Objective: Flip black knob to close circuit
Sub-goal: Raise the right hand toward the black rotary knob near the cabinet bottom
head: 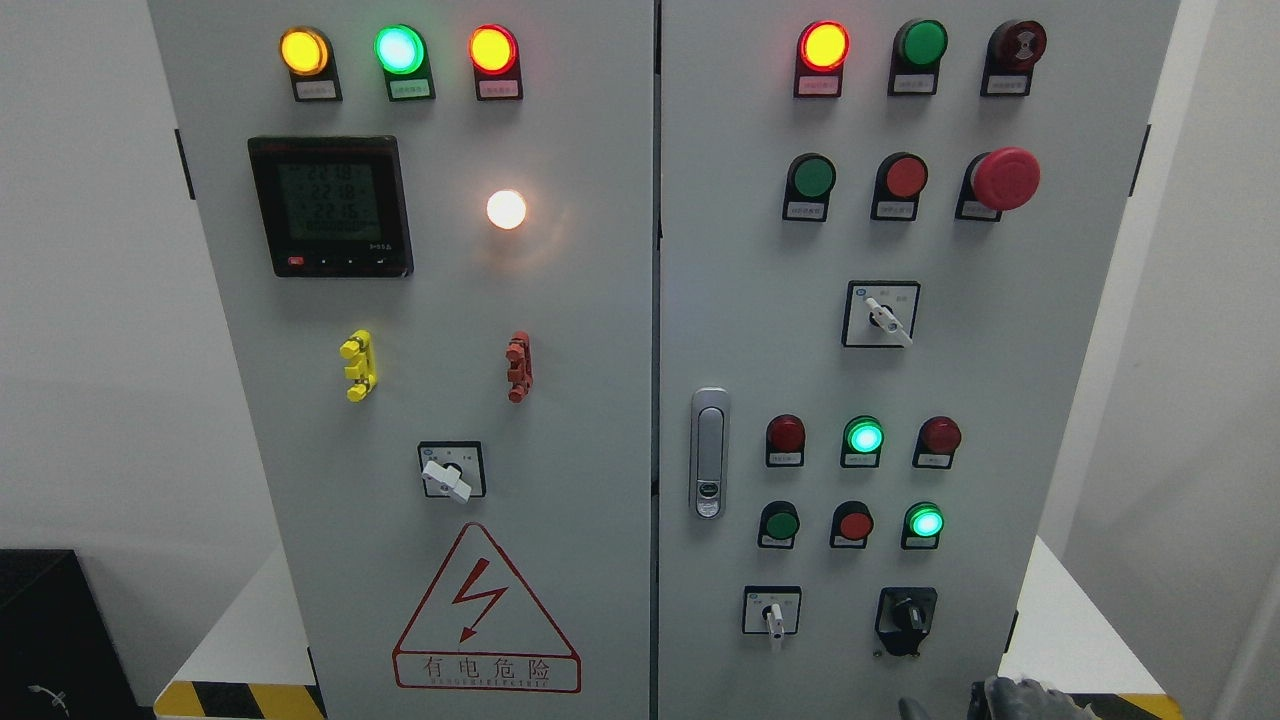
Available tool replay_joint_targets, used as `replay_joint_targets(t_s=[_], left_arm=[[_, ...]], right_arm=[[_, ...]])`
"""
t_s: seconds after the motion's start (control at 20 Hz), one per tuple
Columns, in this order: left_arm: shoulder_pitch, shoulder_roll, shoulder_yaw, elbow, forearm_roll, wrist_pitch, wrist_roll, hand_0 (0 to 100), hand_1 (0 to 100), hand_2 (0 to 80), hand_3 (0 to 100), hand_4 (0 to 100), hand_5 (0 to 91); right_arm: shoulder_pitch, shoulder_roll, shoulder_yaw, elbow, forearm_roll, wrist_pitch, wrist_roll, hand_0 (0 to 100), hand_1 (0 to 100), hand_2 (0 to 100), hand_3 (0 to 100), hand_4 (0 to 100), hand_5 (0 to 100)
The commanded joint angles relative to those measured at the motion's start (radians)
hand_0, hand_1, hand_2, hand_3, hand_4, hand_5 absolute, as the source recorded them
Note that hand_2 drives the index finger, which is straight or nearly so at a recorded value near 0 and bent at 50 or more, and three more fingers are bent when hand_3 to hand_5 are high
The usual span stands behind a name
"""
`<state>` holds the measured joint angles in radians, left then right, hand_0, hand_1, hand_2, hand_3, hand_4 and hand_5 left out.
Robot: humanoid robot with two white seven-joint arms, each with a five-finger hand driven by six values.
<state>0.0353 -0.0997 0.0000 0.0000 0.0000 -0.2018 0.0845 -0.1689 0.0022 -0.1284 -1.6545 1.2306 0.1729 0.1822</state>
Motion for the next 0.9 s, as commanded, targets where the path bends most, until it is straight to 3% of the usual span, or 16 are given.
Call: replay_joint_targets(t_s=[0.0, 0.85], left_arm=[[0.000, 0.000, -0.020, 0.022, -0.021, -0.001, 0.000, 0, 0, 0.0, 0, 0, 0.0], [0.000, 0.000, -0.020, 0.022, -0.020, -0.001, 0.000, 0, 0, 0.0, 0, 0, 0.0]], right_arm=[[-0.024, 0.002, 0.019, -0.025, 0.009, 0.011, 0.008, 0, 3, 79, 91, 71, 72], [-0.055, 0.004, 0.021, -0.042, 0.035, 0.014, 0.034, 0, 3, 78, 91, 71, 72]])
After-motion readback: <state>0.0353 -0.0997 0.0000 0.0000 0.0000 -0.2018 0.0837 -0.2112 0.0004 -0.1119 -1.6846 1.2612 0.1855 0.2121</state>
